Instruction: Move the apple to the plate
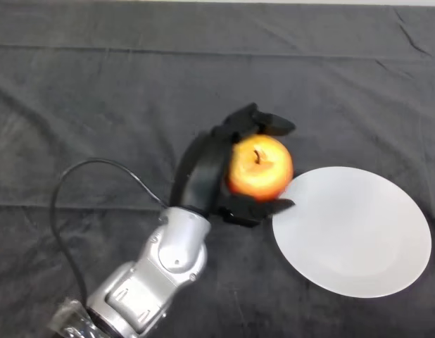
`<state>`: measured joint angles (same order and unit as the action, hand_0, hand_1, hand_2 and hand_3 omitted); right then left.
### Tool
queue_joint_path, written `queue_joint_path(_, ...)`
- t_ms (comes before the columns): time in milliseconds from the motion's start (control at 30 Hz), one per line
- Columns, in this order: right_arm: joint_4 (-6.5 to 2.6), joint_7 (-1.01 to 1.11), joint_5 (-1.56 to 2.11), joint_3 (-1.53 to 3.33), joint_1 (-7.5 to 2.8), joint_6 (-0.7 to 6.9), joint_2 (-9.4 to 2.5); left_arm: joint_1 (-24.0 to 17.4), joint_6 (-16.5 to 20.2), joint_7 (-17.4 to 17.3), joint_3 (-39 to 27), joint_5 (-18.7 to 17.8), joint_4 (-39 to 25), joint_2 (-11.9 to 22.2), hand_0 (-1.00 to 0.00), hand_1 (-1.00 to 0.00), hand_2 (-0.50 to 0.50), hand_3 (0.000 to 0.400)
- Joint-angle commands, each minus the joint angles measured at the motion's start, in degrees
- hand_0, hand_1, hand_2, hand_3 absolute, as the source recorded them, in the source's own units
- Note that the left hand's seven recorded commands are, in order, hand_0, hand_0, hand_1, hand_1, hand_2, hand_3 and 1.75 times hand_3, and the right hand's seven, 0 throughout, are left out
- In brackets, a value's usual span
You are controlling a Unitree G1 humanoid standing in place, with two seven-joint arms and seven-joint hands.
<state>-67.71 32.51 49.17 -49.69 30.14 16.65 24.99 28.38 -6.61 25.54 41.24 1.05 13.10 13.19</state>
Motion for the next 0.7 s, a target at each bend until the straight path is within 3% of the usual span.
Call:
queue_joint_path(33, 0.63, -0.57, 0.6, -0.64, -0.06, 0.41, 0.49, 4.76, -0.1, 0.95, 1.97, -0.64, -0.47, -0.44, -1.0, -1.0, 0.0, 0.4)
queue_joint_path(700, 0.15, -0.35, 0.66, -0.72, 0.09, 0.41, 0.7, 13.0, -3.75, 1.5, 16.82, -8.81, 11.92, -4.12, -1.0, -1.0, 0.0, 0.4)
